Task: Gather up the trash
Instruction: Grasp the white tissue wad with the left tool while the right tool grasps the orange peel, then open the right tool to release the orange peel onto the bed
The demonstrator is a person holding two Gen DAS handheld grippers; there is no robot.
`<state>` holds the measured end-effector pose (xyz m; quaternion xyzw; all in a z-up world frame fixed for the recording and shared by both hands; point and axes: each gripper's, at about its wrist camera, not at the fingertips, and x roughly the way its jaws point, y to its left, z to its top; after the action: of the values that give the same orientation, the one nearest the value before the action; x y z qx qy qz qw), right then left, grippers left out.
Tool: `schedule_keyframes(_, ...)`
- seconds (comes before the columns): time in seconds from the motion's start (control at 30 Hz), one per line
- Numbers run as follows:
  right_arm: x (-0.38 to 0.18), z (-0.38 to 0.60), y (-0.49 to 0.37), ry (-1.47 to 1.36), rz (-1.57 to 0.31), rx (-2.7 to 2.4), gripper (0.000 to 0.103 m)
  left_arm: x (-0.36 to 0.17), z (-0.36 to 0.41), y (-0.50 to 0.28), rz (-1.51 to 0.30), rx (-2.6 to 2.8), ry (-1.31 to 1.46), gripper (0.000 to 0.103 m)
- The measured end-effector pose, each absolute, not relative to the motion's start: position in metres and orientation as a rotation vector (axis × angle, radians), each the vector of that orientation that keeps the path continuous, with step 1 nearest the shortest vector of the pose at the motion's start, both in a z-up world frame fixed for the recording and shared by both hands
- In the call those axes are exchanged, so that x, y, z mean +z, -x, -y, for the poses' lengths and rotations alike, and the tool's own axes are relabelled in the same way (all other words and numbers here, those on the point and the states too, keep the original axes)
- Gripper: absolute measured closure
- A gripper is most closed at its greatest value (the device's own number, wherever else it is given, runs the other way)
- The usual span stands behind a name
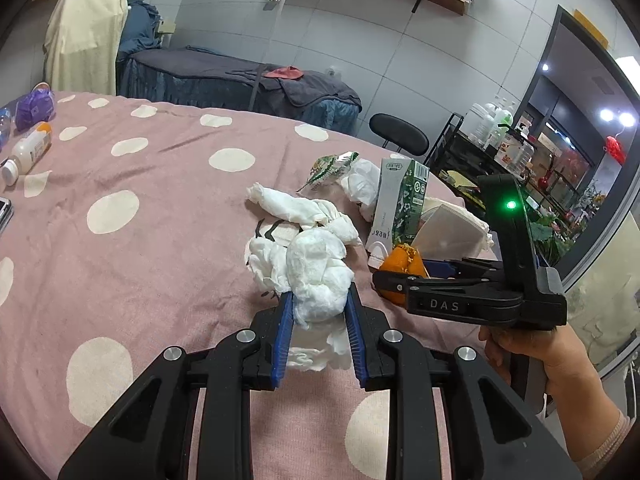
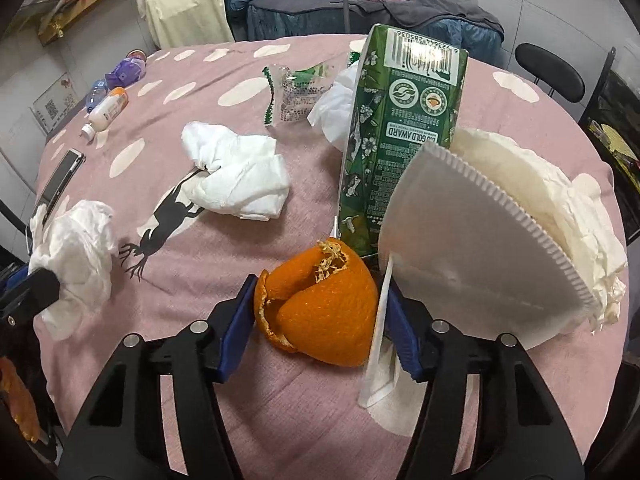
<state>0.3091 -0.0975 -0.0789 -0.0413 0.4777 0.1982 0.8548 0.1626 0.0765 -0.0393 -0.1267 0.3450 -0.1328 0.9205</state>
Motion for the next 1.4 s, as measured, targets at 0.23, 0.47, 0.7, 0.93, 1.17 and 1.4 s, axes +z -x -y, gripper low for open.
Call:
schedule_keyframes(0.23,-0.067,0.109,-0.29,0.024,-0.964,0.451,0.053,-0.041,-0.066,-0.154,-0.71,-0.287,0.254,0.078)
schedule_keyframes(0.47,-0.051,0.126,-0.251,-0.067,-0.918,0.493,0.054,-0.042,-0.051,-0.147,-0.713,-0.312,0.244,0.078)
schedule_keyframes(0.7,-0.031,0.155,-0.212,-0.084,-0.829,0.444,0.054,-0.039,-0.029,-0.141,-0.711,-0.362,0.223,0.078)
schedule_keyframes(0.93,-0.028,0.192,-0.184,-0.11,-0.798,0.371,0.054,-0.041,-0.007,-0.138,-0.721,-0.405,0.197,0.078)
schedule_keyframes(1.17,-0.041,0.215,-0.171,-0.107,-0.846,0.361,0.053,-0.039,0.007,-0.136,-0.72,-0.436,0.179,0.078)
schedule_keyframes(1.4,-0.047,0.217,-0.174,-0.159,-0.855,0.378,0.043,-0.039,0.015,-0.133,-0.722,-0.448,0.172,0.078)
